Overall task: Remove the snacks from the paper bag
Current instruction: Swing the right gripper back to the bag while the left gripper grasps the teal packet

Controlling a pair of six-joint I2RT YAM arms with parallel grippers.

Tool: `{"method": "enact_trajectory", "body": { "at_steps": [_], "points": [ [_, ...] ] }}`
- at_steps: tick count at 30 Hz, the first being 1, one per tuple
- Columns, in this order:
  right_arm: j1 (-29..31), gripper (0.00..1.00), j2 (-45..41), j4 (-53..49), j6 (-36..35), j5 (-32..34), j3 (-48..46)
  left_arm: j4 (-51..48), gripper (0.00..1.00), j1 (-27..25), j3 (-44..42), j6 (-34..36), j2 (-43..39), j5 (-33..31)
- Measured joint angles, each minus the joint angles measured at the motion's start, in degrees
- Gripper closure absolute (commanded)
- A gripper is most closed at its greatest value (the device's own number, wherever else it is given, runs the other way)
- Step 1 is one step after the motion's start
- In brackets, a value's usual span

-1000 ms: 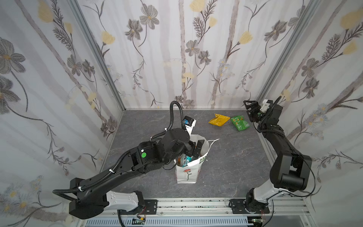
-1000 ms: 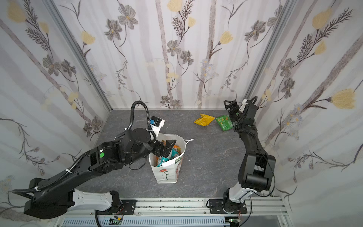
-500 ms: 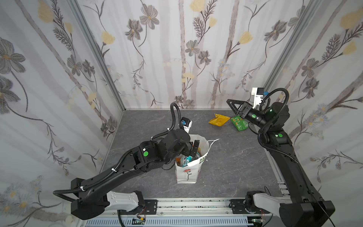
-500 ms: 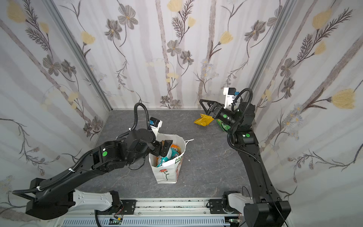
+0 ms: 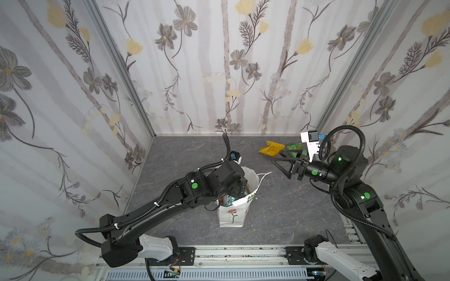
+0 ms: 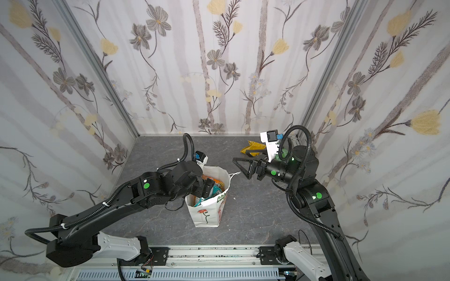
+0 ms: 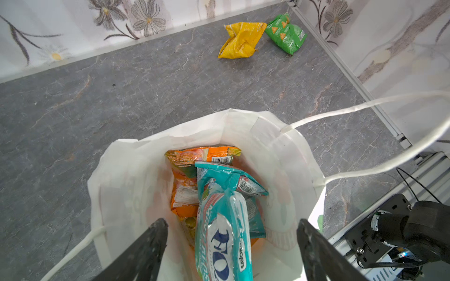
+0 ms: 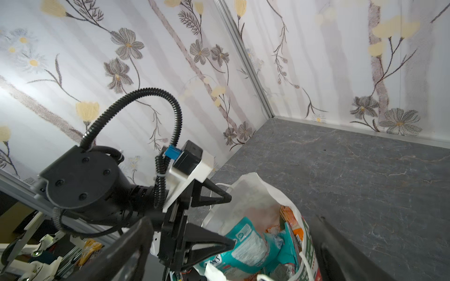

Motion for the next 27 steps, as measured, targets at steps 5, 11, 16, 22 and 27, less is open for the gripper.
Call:
{"method": "enact_trajectory", "body": {
  "at_steps": [5,11,16,22,27],
  "points": [
    [0.7,0.01,-3.0,-4.4,-1.4,2.1,-2.7,-1.4,0.32,0.9,0.3,-1.4,3.2,0.9],
    [0.7,0.01,-3.9,-7.5,-2.2,3.0,-4.7,-1.9,0.46,1.7,0.5,-2.0,6.6,2.8],
    [0.7,0.00,-3.9,-8.1,-2.7,3.6,-5.2,-2.2,0.61,2.1,0.5,-2.8,8.6,3.3],
    [0.7,0.01,-3.9,-8.4,-3.2,4.3,-5.2,-2.4,0.85,2.1,0.7,-3.4,10.2,4.3],
    [0.7,0.01,-3.9,-8.4,-3.5,4.9,-5.6,-3.3,1.00,2.3,2.4,-3.3,11.0,4.8]
  ]
}}
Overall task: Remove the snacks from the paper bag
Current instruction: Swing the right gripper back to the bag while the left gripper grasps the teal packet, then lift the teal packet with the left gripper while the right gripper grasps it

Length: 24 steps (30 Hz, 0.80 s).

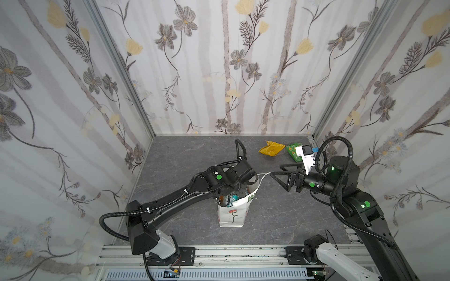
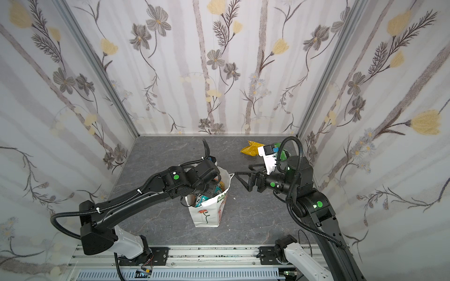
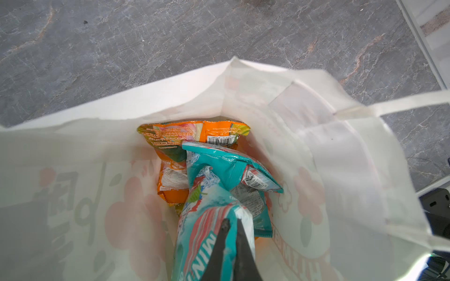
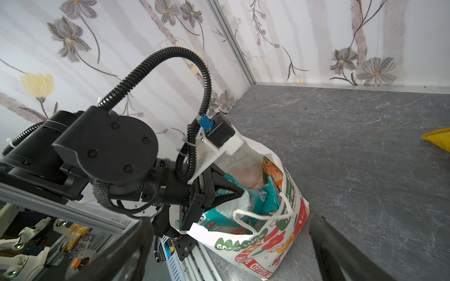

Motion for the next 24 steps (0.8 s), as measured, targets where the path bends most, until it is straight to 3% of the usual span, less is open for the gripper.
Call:
{"method": "enact_trajectory", "body": {
  "at_steps": [15,24],
  "points": [
    [0.0,0.01,-2.7,2.8,1.4,3.7,-2.6,-3.1,1.00,0.3,10.6,3.7,-1.5,-0.5],
    [0.0,0.01,-4.0,8.7,6.0,5.2,-4.8,-3.8,1.00,0.3,18.8,7.0,-4.3,-0.8]
  ]
}}
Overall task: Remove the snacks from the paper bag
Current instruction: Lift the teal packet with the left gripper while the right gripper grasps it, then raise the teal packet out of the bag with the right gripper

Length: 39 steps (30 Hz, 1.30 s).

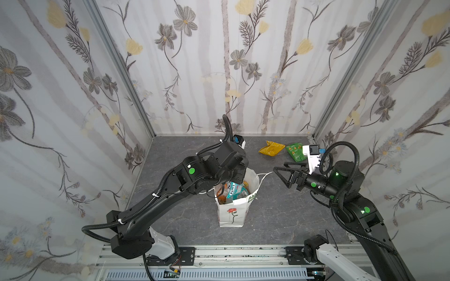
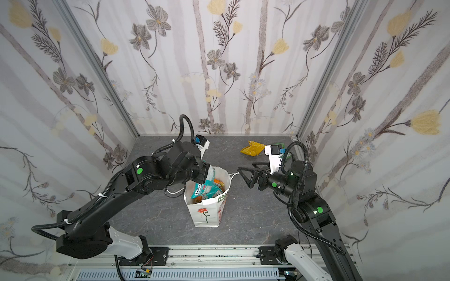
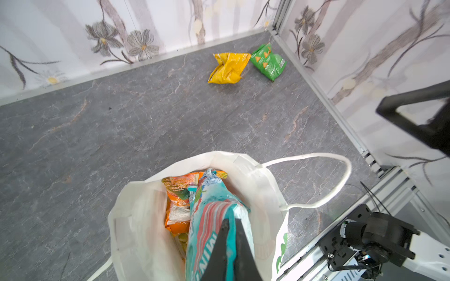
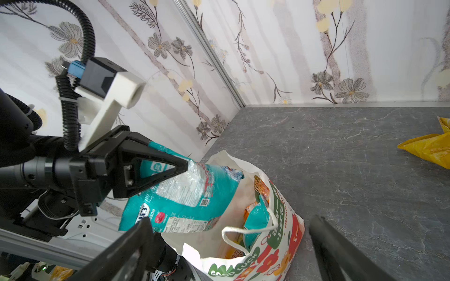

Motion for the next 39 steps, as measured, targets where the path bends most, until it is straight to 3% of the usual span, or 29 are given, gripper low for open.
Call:
{"method": "enact_trajectory", "body": {
  "at_steps": [9,21,39],
  "points": [
    [0.0,0.01,-1.6,12.0,7.7,-4.3,-5.9,2.1,1.00,0.0,7.2,2.4,-1.7,1.4],
    [0.3,0.00,-0.2,39.0,23.0,-14.1,-16.5,7.3,1.00,0.0,16.7,3.9,1.2,5.4],
    [4.2,0.00,12.4,78.1,40.8,-16.4,-20.4,10.1,1.00,0.0,33.7,3.1,12.5,14.4]
  ]
}}
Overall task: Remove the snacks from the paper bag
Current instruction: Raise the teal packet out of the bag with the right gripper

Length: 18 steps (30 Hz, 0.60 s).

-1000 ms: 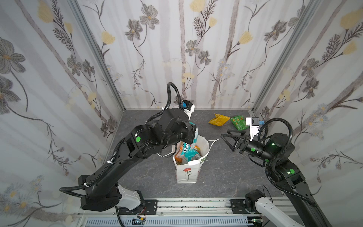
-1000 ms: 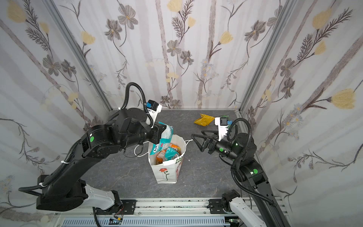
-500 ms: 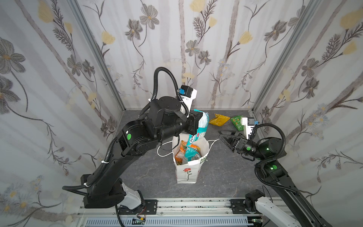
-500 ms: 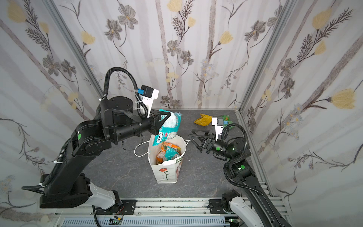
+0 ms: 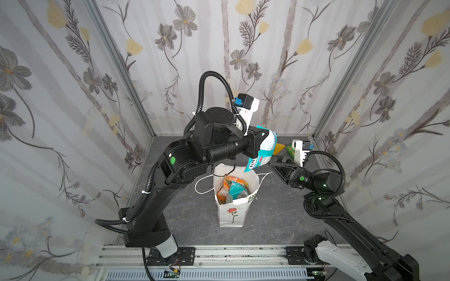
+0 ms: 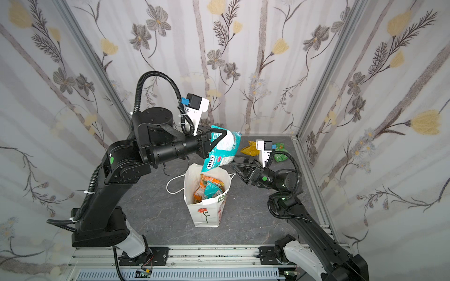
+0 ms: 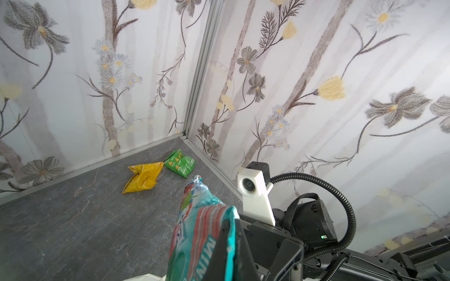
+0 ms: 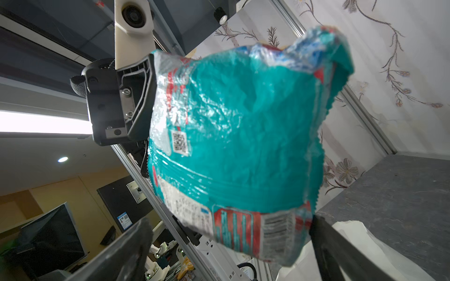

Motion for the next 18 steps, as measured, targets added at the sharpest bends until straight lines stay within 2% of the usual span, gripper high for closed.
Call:
{"method": "enact_trajectory", "body": {
  "at_steps": [6,12,18],
  "points": [
    [0.5,0.03,3.5,12.0,6.7,0.0,0.0,0.6,1.00,0.0,0.9,-0.4,0.8,0.9],
    [1.0,0.29,3.9,14.5,8.3,0.0,0.7,1.4,1.00,0.0,0.7,-0.4,1.0,0.7],
    [1.3,0.57,3.5,10.8,7.4,0.0,1.6,2.1,1.00,0.0,-0.7,-0.5,0.9,0.0]
  ]
}}
